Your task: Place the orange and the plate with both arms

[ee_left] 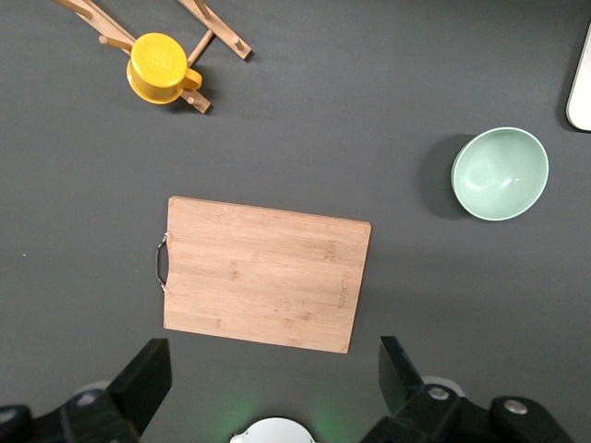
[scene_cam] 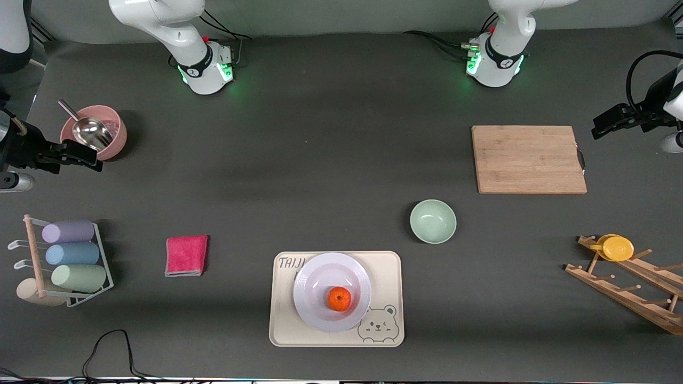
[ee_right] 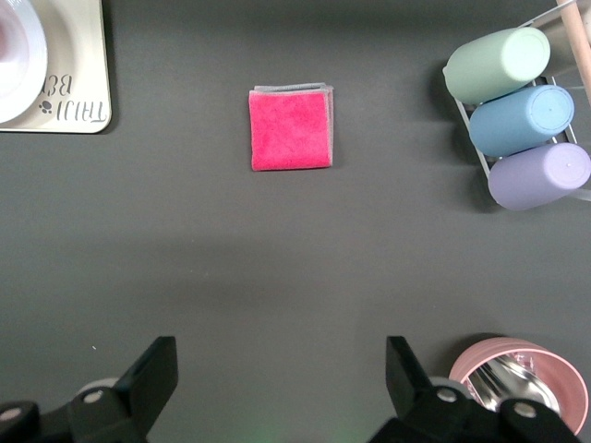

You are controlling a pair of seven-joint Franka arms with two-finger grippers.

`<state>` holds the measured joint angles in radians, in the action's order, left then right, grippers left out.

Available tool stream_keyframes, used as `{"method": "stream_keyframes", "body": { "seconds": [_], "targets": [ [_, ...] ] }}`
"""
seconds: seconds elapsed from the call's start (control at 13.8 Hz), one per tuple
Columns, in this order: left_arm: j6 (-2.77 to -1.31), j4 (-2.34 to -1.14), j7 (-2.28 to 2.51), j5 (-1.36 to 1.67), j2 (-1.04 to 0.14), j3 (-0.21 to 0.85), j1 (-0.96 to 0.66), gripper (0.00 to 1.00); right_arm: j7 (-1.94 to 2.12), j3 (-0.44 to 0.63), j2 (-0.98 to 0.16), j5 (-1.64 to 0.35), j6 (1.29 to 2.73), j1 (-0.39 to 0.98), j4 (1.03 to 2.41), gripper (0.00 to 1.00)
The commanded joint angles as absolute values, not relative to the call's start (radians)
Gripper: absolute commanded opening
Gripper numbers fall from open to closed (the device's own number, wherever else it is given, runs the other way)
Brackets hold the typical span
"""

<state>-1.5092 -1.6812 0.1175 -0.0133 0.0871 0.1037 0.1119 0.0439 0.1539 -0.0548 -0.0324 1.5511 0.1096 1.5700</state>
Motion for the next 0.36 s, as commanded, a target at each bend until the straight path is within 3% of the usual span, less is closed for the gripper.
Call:
{"method": "stream_keyframes", "body": {
  "seconds": [0.0, 0.29],
  "targets": [
    [-1.523, -1.695, 0.107, -0.008, 0.101, 0.103, 0.112, 1.00, 0.014, 0.147, -0.049, -0.008, 1.529, 0.106, 1.559, 1.00],
    [-1.514, -1.695, 0.107, -0.015, 0.103, 0.103, 0.112, 1.00, -0.024, 0.149, -0.043, -0.008, 1.513, 0.107, 1.563, 1.00]
  ]
}}
